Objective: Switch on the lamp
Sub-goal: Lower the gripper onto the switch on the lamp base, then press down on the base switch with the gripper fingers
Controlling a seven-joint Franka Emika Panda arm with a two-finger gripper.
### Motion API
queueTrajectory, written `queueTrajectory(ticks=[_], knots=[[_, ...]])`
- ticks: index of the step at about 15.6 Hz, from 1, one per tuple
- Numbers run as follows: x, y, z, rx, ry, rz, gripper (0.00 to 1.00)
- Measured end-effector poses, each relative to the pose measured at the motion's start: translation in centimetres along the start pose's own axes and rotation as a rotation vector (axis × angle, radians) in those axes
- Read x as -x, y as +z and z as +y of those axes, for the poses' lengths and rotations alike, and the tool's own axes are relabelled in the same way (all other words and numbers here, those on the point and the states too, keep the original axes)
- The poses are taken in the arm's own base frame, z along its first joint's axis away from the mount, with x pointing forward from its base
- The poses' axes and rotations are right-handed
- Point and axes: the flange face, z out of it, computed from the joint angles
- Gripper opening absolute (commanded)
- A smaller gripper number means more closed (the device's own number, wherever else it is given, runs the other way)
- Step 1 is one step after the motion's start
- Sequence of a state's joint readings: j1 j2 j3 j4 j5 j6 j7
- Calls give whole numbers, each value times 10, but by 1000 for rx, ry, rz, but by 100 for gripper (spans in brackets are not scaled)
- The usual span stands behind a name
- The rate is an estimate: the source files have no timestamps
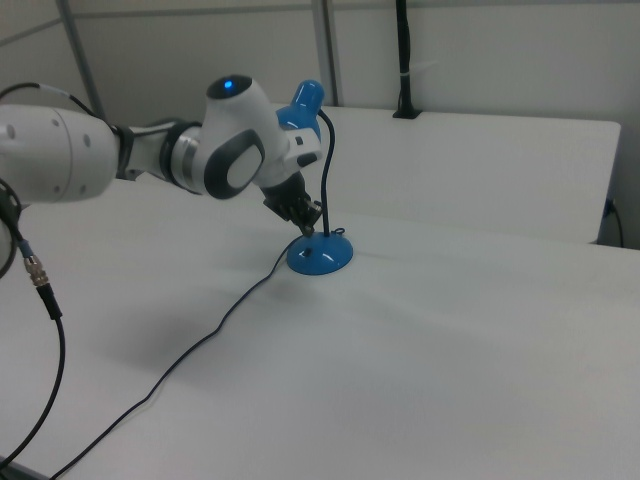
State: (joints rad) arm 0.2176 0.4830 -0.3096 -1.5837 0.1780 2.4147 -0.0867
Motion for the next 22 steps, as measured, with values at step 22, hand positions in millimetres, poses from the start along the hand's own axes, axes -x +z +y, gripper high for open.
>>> queueTrajectory(ticks=[22], knots=[[-4,83,-46,32,33,62,0]])
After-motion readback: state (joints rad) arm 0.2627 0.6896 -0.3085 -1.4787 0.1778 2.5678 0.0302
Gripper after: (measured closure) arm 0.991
